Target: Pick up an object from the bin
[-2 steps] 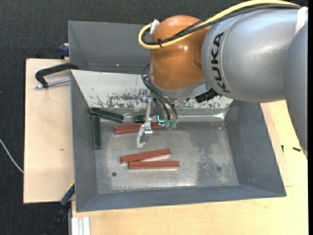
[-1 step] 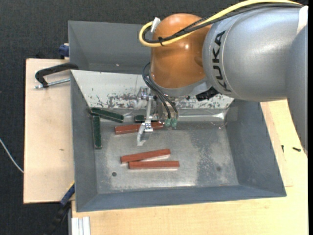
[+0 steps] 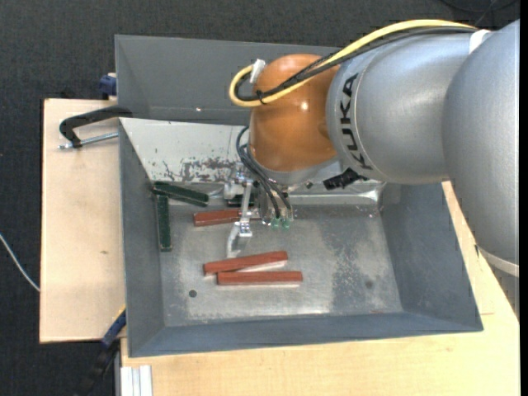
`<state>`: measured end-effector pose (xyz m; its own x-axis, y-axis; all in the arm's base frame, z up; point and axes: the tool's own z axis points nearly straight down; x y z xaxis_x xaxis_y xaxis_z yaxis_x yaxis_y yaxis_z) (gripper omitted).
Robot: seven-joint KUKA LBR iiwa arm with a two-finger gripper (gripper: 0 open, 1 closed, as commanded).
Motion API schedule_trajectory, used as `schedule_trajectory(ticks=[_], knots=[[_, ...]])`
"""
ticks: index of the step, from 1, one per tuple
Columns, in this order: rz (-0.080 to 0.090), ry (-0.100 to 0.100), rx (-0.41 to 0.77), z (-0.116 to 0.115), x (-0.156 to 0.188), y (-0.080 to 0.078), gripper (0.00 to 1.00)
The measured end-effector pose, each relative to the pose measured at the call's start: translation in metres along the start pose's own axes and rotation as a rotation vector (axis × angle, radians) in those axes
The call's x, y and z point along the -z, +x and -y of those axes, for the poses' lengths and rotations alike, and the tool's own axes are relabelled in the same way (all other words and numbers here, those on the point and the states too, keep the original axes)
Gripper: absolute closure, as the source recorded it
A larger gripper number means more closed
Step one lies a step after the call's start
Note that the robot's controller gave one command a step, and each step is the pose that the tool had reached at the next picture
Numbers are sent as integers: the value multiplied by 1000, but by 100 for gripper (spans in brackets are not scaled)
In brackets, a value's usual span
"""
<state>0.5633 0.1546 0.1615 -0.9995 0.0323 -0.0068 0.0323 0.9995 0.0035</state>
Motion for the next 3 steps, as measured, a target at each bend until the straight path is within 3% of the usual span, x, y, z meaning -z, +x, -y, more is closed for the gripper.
schedule_trajectory(ticks=[1, 2, 3], knots=[[-6, -2, 6, 18, -85, 34, 100], [-6, -2, 5, 19, -85, 34, 100], [-3, 1, -36, 25, 58, 44, 100]])
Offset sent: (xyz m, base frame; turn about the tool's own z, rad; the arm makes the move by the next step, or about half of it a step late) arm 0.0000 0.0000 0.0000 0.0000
